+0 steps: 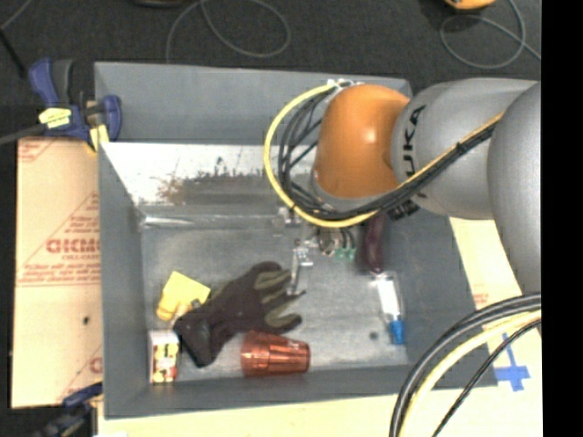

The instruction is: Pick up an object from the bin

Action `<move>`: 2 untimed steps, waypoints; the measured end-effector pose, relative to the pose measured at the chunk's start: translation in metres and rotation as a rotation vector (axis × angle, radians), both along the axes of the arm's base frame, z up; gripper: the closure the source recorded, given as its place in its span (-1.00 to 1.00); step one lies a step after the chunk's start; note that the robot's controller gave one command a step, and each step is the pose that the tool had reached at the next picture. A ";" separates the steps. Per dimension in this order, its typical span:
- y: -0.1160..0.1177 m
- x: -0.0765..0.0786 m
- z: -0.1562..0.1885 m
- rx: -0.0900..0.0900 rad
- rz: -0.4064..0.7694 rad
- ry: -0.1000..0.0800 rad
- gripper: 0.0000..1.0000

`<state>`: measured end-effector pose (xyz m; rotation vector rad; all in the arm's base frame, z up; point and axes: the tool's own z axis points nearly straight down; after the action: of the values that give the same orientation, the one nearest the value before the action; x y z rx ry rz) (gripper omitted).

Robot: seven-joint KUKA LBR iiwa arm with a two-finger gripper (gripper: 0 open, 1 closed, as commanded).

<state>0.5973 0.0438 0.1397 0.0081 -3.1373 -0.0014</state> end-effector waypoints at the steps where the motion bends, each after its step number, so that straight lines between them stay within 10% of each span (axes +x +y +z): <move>1: 0.000 0.002 0.005 0.000 -0.001 -0.008 -1.00; 2: 0.021 -0.009 -0.031 -0.001 0.071 -0.011 -1.00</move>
Offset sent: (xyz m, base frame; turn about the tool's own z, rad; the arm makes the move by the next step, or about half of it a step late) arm -0.0225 0.0447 -0.0697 -0.1455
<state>0.5887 0.0647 0.1083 0.1193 -3.1455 0.0009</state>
